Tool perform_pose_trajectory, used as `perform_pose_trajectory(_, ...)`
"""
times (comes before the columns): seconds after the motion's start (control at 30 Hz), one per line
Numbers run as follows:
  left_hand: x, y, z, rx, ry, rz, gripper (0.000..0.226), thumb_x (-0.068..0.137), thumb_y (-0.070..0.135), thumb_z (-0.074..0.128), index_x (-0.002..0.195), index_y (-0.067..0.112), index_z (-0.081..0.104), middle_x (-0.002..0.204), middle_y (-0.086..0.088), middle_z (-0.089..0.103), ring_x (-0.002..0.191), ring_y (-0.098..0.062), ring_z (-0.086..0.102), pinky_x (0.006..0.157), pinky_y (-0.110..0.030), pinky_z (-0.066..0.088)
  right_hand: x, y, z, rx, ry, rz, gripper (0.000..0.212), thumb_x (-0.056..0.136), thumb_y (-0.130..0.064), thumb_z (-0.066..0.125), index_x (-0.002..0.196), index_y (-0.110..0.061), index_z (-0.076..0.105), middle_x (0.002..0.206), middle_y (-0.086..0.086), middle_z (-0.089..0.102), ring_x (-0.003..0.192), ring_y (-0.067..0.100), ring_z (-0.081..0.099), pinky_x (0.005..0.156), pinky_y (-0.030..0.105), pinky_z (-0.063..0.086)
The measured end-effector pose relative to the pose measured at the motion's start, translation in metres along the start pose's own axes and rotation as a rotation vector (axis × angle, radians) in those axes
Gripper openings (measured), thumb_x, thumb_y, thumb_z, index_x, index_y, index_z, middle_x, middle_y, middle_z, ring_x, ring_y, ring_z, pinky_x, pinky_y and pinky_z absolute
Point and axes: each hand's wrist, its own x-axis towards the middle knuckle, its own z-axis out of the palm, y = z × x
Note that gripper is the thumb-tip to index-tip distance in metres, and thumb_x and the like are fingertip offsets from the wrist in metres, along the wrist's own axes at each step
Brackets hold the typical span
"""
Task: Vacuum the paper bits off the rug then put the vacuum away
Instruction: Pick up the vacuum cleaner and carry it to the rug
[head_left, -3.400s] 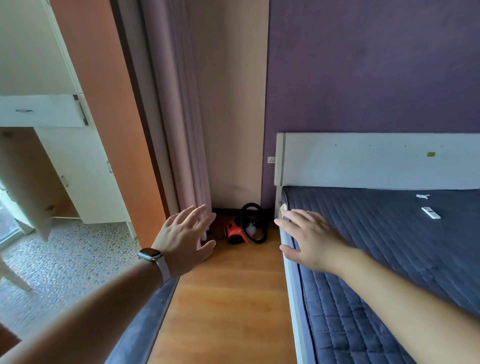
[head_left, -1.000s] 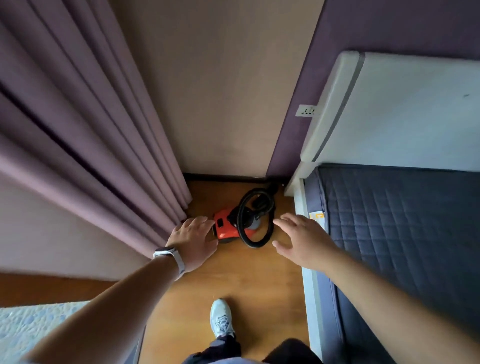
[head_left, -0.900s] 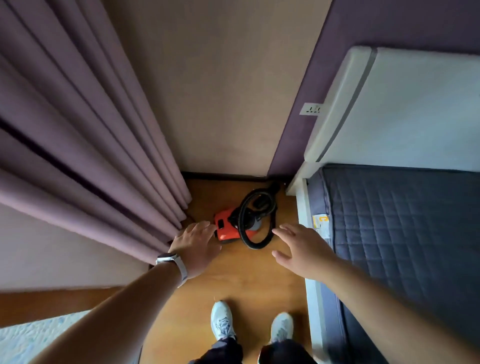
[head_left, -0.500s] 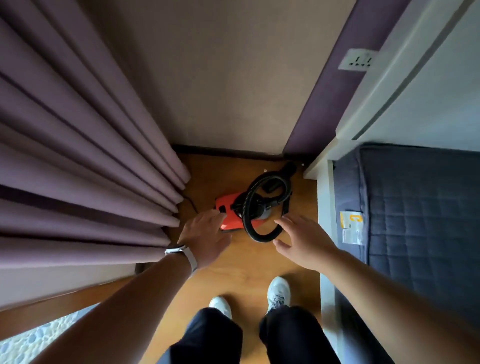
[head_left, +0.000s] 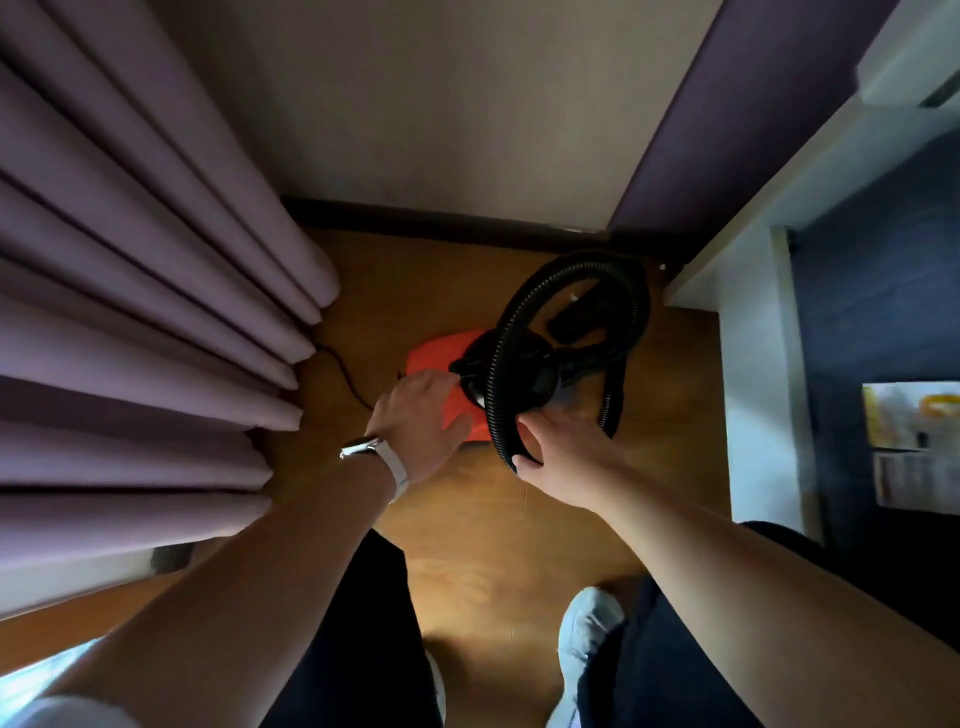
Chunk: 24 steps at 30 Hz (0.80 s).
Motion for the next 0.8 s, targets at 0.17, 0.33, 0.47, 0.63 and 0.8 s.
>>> perform_pose_trajectory(0.17,0.04,-0.01,0.026,0.007,0.065,0.028,0.074,0.085,0.071,0.03,0.141,0.024,0.045,0.143,-0.001,0.049,0.129,-0.026,0.047,0.104,-0.048,0.042,0.031,0.013,0.044,0.034,0.024,0.09,0.058,0.089,-0.058,0.056,0.133,-0.022,0.043,0.123,-0.001,0.057,0.105,0.021,0.06,0.08,0.033,0.05)
perform_pose_trajectory(0.33,0.067,-0.009,0.04,-0.025,0.036,0.079,0.075,0.087,0.069,0.043,0.147,0.025,0.035,0.147,0.0,0.045,0.134,-0.026,0.043,0.108,-0.047,0.039,0.047,0.014,0.079,0.234,-0.052,0.221,0.063,0.085,-0.057,0.064,0.132,-0.022,0.043,0.124,-0.001,0.058,0.112,0.024,0.061,0.084,0.036,0.052)
perform_pose_trajectory(0.47,0.075,-0.008,0.053,-0.015,0.033,0.099,0.079,0.09,0.069,0.042,0.152,0.022,0.027,0.15,-0.003,0.04,0.135,-0.026,0.04,0.109,-0.048,0.036,0.059,0.021,0.098,0.337,-0.018,0.248,0.053,0.082,-0.054,0.068,0.123,-0.025,0.051,0.113,-0.005,0.065,0.102,0.019,0.065,0.081,0.036,0.056)
perform_pose_trajectory(0.63,0.078,-0.013,0.061,-0.001,0.041,0.127,0.083,0.09,0.071,0.037,0.153,0.02,0.023,0.149,-0.003,0.038,0.134,-0.027,0.039,0.108,-0.049,0.037,0.065,0.031,0.108,0.453,-0.036,0.263,0.037,0.083,-0.049,0.068,0.11,-0.026,0.057,0.097,-0.007,0.067,0.087,0.017,0.066,0.072,0.033,0.055)
perform_pose_trajectory(0.8,0.081,-0.012,0.056,-0.004,0.011,0.131,0.083,0.087,0.07,0.035,0.152,0.019,0.025,0.147,-0.006,0.04,0.132,-0.03,0.041,0.105,-0.05,0.037,0.046,0.047,0.091,0.481,-0.066,0.276,0.036,0.087,-0.049,0.065,0.113,-0.028,0.054,0.094,-0.009,0.066,0.083,0.015,0.065,0.072,0.036,0.056)
